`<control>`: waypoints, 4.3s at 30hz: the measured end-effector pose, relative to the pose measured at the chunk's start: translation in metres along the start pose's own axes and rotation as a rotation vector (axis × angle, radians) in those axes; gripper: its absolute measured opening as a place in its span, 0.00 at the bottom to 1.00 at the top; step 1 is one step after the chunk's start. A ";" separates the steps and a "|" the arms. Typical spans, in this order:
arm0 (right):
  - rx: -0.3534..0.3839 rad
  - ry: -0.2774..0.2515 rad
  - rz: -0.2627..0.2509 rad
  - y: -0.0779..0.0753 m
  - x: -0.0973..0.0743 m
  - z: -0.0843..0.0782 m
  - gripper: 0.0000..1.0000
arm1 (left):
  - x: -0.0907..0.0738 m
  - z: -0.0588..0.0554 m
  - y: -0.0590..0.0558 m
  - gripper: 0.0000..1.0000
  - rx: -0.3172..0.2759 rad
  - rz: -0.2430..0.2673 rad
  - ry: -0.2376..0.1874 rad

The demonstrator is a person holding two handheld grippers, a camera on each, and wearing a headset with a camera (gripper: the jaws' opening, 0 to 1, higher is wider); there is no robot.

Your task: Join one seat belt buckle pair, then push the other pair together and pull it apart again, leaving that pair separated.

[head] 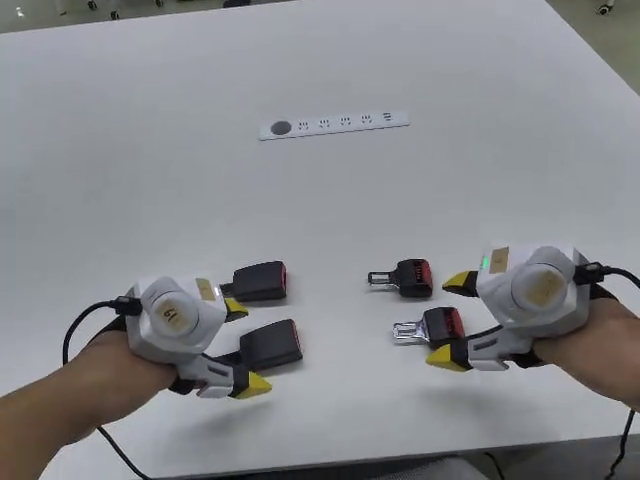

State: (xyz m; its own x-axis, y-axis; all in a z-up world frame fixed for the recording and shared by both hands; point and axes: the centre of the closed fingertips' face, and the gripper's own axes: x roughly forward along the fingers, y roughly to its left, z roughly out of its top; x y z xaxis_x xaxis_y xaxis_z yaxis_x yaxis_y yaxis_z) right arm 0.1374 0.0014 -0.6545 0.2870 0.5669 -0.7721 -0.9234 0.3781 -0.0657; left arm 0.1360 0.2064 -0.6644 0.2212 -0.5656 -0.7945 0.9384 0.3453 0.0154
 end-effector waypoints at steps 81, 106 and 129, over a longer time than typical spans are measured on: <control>-0.023 0.000 0.107 -0.001 0.043 -0.006 0.34 | 0.027 -0.008 -0.011 0.34 0.122 -0.111 0.150; -0.107 -0.080 0.152 0.035 0.089 0.055 0.34 | 0.030 -0.012 -0.007 0.34 0.136 -0.128 0.157; -0.165 -0.106 0.202 0.047 0.098 0.069 0.34 | 0.028 -0.009 -0.010 0.34 0.168 -0.145 0.188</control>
State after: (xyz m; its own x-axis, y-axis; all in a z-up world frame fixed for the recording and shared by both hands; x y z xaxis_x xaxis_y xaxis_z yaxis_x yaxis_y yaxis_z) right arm 0.1401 0.1249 -0.6901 0.1094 0.6952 -0.7105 -0.9912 0.1298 -0.0256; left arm 0.1304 0.1934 -0.6920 0.0431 -0.4454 -0.8943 0.9909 0.1333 -0.0186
